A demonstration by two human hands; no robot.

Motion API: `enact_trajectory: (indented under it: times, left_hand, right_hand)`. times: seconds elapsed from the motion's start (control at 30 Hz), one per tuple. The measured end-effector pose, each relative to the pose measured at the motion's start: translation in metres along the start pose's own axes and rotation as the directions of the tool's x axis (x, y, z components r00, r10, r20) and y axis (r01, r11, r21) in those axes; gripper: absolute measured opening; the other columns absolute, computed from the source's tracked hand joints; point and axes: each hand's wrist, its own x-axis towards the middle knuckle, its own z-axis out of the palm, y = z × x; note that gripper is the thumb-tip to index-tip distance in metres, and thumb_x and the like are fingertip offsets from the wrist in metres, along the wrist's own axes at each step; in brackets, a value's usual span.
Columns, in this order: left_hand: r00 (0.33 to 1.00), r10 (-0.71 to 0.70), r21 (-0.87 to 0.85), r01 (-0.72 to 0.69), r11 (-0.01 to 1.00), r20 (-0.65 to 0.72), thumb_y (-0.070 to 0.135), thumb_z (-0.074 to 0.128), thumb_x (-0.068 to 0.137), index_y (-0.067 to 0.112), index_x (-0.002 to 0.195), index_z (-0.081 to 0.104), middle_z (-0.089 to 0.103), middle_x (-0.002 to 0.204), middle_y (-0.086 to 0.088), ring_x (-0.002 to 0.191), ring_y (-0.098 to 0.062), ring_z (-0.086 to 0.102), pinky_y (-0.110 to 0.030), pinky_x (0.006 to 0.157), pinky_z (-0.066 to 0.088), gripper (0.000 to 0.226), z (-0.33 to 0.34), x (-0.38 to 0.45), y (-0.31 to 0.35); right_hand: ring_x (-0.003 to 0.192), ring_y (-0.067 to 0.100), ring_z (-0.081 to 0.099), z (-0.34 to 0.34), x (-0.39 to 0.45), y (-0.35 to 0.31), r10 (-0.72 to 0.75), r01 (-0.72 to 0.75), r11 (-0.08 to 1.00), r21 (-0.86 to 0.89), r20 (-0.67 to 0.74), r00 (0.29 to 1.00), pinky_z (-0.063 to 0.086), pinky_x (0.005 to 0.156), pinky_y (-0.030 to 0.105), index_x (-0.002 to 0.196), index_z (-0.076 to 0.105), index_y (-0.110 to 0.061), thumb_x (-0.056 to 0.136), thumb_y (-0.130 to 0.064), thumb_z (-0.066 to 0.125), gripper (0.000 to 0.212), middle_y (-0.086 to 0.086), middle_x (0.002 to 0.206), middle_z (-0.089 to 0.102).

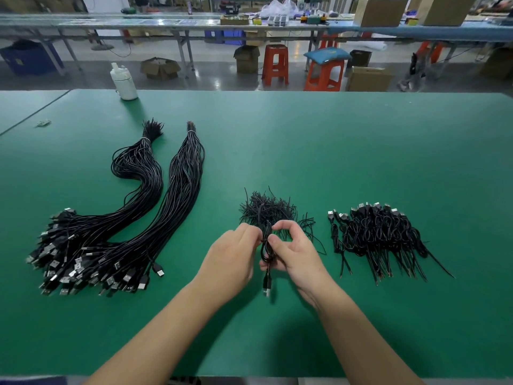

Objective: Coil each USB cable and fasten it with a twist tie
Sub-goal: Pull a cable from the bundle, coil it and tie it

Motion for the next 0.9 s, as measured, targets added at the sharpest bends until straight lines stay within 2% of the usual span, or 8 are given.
enact_trajectory:
  times: [0.13, 0.23, 0.4, 0.5, 0.57, 0.67, 0.8, 0.9]
  left_hand:
    - [0.985, -0.169, -0.223, 0.171, 0.96, 0.026, 0.017, 0.051, 0.098, 0.024, 0.093, 0.049, 0.055, 0.082, 0.009, 0.068, -0.012, 0.051, -0.028, 0.065, 0.042, 0.009, -0.001, 0.0, 0.002]
    - [0.972, -0.226, -0.326, 0.236, 0.916, 0.068, 0.016, 0.052, 0.097, 0.029, 0.088, 0.046, 0.054, 0.076, 0.012, 0.071, -0.003, 0.051, -0.015, 0.064, 0.037, 0.017, -0.002, 0.004, 0.003]
    - [0.951, -0.29, -0.373, 0.307, 0.875, 0.103, 0.018, 0.053, 0.098, 0.027, 0.085, 0.048, 0.053, 0.072, 0.01, 0.065, -0.001, 0.048, -0.014, 0.059, 0.035, 0.016, -0.004, 0.007, 0.002]
    - [0.968, -0.231, -0.29, 0.251, 0.924, 0.101, 0.02, 0.05, 0.098, 0.025, 0.091, 0.047, 0.052, 0.081, 0.011, 0.07, -0.006, 0.049, -0.027, 0.065, 0.04, 0.009, 0.0, 0.006, 0.006]
    - [0.97, -0.217, -0.264, 0.238, 0.935, 0.106, 0.022, 0.048, 0.099, 0.025, 0.094, 0.045, 0.05, 0.083, 0.009, 0.071, -0.015, 0.05, -0.037, 0.068, 0.044, 0.006, 0.002, 0.005, 0.009]
    - [0.975, -0.203, -0.199, 0.217, 0.955, 0.091, 0.025, 0.045, 0.1, 0.023, 0.096, 0.044, 0.049, 0.088, 0.005, 0.071, -0.022, 0.051, -0.039, 0.066, 0.045, 0.005, 0.006, 0.004, 0.013]
    - [0.998, -0.054, 0.089, 0.053, 0.995, 0.016, 0.01, 0.063, 0.088, 0.015, 0.087, 0.053, 0.052, 0.082, -0.003, 0.058, -0.026, 0.048, -0.031, 0.054, 0.033, 0.011, 0.01, 0.007, 0.019]
    - [1.0, 0.008, 0.151, -0.007, 0.988, -0.006, 0.004, 0.076, 0.074, 0.014, 0.081, 0.056, 0.053, 0.075, -0.002, 0.053, -0.024, 0.044, -0.031, 0.052, 0.033, 0.023, 0.014, 0.005, 0.02]
  right_hand:
    - [0.066, 0.024, 0.062, 0.002, -0.001, 0.001, -0.092, 0.092, 0.995, -0.046, 0.012, 0.996, 0.058, 0.07, 0.04, 0.105, 0.053, -0.01, 0.102, -0.003, 0.049, 0.009, 0.009, 0.068, 0.065]
    - [0.085, 0.021, 0.068, -0.004, -0.002, -0.001, -0.116, 0.119, 0.981, -0.15, 0.032, 0.993, 0.055, 0.087, 0.036, 0.106, 0.063, -0.012, 0.101, -0.002, 0.05, 0.017, 0.016, 0.085, 0.073]
    - [0.096, 0.018, 0.071, -0.01, -0.004, -0.002, -0.046, 0.06, 0.985, -0.163, 0.086, 0.995, 0.057, 0.09, 0.029, 0.118, 0.066, -0.009, 0.094, 0.009, 0.056, 0.032, 0.011, 0.104, 0.075]
    - [0.083, 0.018, 0.073, -0.01, -0.001, -0.001, -0.063, 0.057, 0.984, -0.171, -0.03, 0.998, 0.058, 0.074, 0.037, 0.11, 0.07, -0.002, 0.091, 0.007, 0.06, 0.023, 0.007, 0.092, 0.076]
    - [0.077, 0.018, 0.071, -0.015, 0.001, 0.001, -0.118, 0.075, 0.934, -0.348, -0.104, 0.988, 0.057, 0.076, 0.043, 0.096, 0.076, -0.017, 0.092, -0.009, 0.068, 0.012, -0.002, 0.086, 0.076]
    - [0.072, 0.008, 0.069, -0.018, 0.002, 0.003, -0.149, 0.093, 0.916, -0.39, -0.118, 0.982, 0.054, 0.07, 0.022, 0.072, 0.076, -0.029, 0.091, -0.018, 0.071, 0.022, -0.011, 0.075, 0.073]
    - [0.066, 0.021, 0.067, -0.019, 0.005, 0.006, -0.128, 0.052, 0.889, -0.454, -0.137, 0.982, 0.062, 0.071, 0.042, 0.071, 0.075, -0.024, 0.095, -0.027, 0.066, 0.026, 0.014, 0.065, 0.059]
    - [0.059, 0.025, 0.064, -0.018, 0.006, 0.007, -0.055, -0.026, 0.877, -0.48, -0.155, 0.986, 0.06, 0.065, 0.051, 0.076, 0.069, -0.003, 0.097, -0.033, 0.061, 0.037, 0.022, 0.065, 0.053]
